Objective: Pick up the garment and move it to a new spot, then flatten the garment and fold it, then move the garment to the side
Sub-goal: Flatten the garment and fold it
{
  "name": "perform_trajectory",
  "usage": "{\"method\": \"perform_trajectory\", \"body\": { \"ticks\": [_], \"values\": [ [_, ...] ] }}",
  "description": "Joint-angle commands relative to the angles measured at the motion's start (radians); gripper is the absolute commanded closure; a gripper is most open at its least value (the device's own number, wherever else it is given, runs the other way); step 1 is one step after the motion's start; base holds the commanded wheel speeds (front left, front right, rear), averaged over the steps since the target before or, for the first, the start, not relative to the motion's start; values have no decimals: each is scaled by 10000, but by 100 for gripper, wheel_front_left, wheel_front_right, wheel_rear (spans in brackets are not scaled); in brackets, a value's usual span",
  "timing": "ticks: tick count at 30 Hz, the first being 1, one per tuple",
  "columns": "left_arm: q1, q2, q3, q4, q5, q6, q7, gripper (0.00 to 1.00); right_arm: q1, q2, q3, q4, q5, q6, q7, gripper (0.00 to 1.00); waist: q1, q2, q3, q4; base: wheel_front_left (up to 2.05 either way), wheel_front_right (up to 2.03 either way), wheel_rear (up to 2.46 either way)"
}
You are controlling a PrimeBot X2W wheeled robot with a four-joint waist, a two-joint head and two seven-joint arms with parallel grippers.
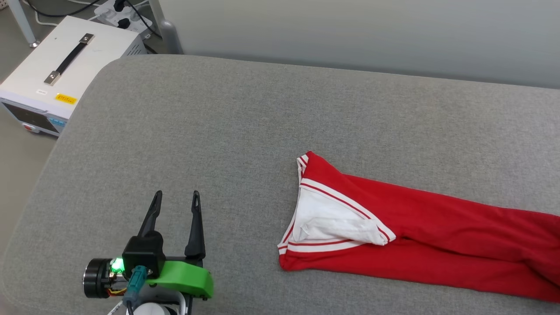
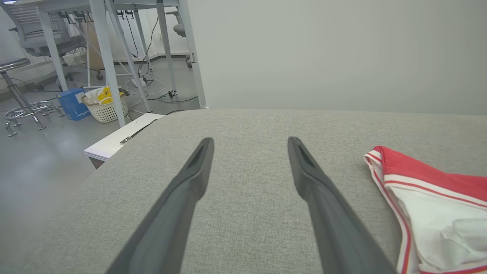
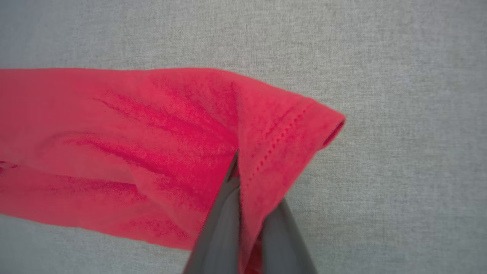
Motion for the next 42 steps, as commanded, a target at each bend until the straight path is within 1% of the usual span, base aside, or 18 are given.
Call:
{"method": "perform_trajectory", "body": {
  "ticks": [1,7,11,16,17,21,25,26,31,34,36,37,38,39,40,41,42],
  "values": [
    [177,-59,27,10,104,-73,-59,0,93,-21,-3,-264,147,-17,48,100,0,-1,-60,-113,0,0,0],
    [208,-112,106,47,160,-135,-59,0,96,26,232,-2132,288,-17,415,100,0,-1,-69,-285,0,0,0],
    [90,-140,114,47,202,-174,-59,0,-187,329,378,-3168,283,-17,803,100,0,-1,25,-266,0,0,0],
    [-80,-173,109,13,230,-209,-59,0,-1036,1090,915,-3845,-238,-17,1538,100,0,-1,295,-192,0,0,0],
    [-185,-192,86,17,227,-223,-59,0,-1731,1607,1462,-3922,-632,-17,1957,100,0,-1,458,-122,0,0,0],
    [-331,-214,33,42,220,-236,-59,0,-2702,2347,2298,-3771,-984,-17,2350,100,0,-1,641,2,0,0,0],
    [-486,-232,5,58,190,-216,-59,0,-3606,3025,3155,-3335,-1262,-17,2467,100,0,-1,825,88,0,0,0],
    [-657,-250,-87,77,147,-170,-59,0,-4477,3698,4030,-2292,-1473,-17,2326,100,0,-1,1001,208,0,0,0],
    [-792,-259,-162,123,99,-126,-59,0,-4864,4077,4671,-1096,-1461,-17,2093,100,0,-1,1144,302,0,0,0],
    [-840,-262,-220,176,63,-100,-59,0,-4929,4131,5072,-482,-1462,-17,1774,100,0,-1,1180,329,0,0,0],
    [-842,-264,-236,210,47,-83,-59,0,-4925,4145,5313,-295,-1376,-17,1525,100,0,-1,1151,305,0,0,0],
    [-830,-264,-224,223,41,-72,-59,0,-4958,4127,5401,-290,-1390,-17,1310,88,0,-1,1129,275,0,0,0],
    [-807,-265,-203,238,37,-61,-59,0,-4985,4096,5525,-341,-1379,-17,1063,58,0,-1,1088,235,0,0,0],
    [-787,-265,-184,254,38,-57,-59,0,-4998,4057,5595,-413,-1337,-17,853,11,0,-1,1047,199,0,0,0],
    [-762,-265,-171,289,48,-68,-59,0,-5009,3988,5652,-525,-1289,-17,556,0,0,-1,988,152,0,0,0],
    [-708,-266,-137,370,71,-107,-59,0,-5001,3638,5862,-1006,-1318,-17,-265,0,0,-1,788,10,0,0,0],
    [-687,-266,-120,373,82,-110,-59,0,-4984,3530,5883,-1168,-1340,-17,-534,0,0,-1,731,-43,0,0,0]
  ]
}}
